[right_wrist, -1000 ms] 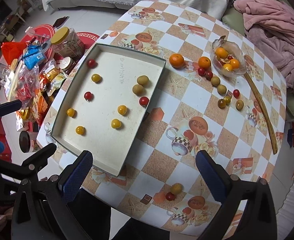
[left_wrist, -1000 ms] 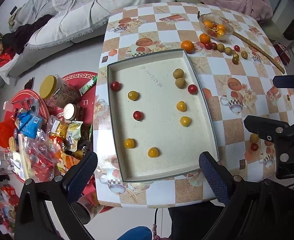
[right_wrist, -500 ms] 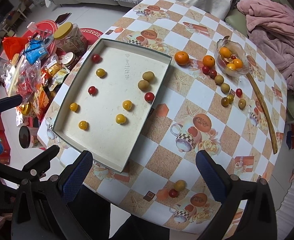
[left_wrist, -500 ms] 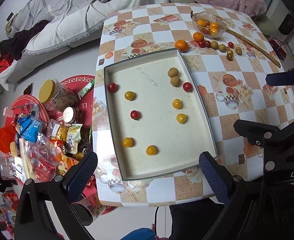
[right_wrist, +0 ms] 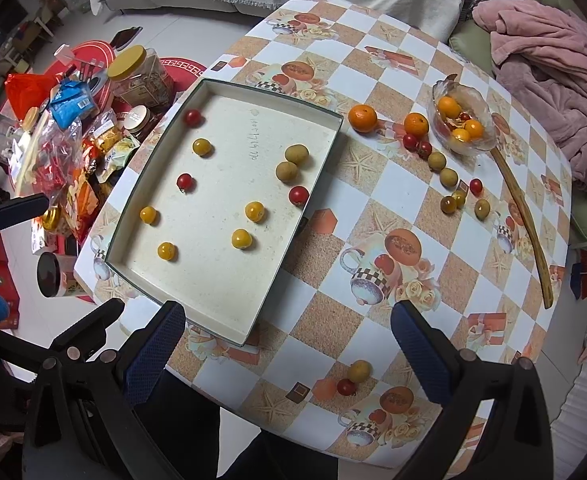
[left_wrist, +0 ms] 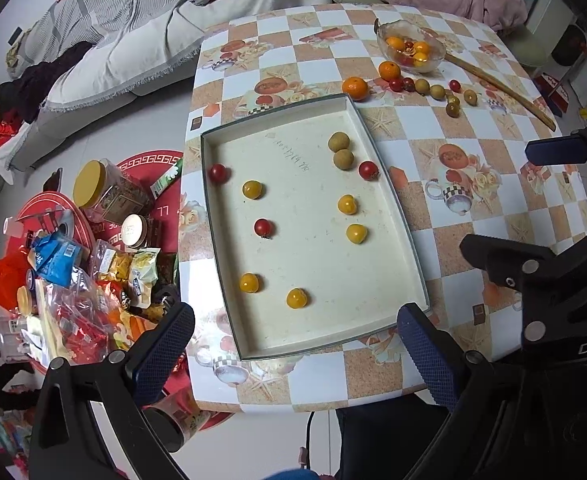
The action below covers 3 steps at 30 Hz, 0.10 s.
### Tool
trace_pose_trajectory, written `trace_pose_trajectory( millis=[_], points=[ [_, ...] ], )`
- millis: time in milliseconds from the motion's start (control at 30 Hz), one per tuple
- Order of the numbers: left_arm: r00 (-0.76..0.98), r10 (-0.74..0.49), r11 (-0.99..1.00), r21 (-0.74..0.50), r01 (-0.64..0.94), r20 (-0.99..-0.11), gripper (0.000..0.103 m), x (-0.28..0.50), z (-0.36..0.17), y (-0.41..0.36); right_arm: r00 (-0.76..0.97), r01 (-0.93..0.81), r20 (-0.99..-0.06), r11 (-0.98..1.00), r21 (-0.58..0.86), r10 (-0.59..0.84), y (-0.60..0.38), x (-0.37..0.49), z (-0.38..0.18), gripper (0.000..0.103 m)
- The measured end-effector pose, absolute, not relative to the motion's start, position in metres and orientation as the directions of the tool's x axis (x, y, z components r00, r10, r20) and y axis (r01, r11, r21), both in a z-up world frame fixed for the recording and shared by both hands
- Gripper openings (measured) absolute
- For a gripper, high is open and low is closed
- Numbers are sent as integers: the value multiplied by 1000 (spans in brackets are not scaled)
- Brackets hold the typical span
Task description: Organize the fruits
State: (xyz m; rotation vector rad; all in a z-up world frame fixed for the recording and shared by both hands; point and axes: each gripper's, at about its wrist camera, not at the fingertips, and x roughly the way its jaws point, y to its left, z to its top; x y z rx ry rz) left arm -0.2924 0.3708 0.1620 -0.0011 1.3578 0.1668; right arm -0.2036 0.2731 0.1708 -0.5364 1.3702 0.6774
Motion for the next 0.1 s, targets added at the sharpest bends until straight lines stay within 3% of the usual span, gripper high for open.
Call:
trace_pose_trajectory(
  millis=[100],
  points=[
    [225,114,989,90,-115,-968,102,-292,165,370,65,-712,-991,701,39,121,272,-202,172,103]
  ],
)
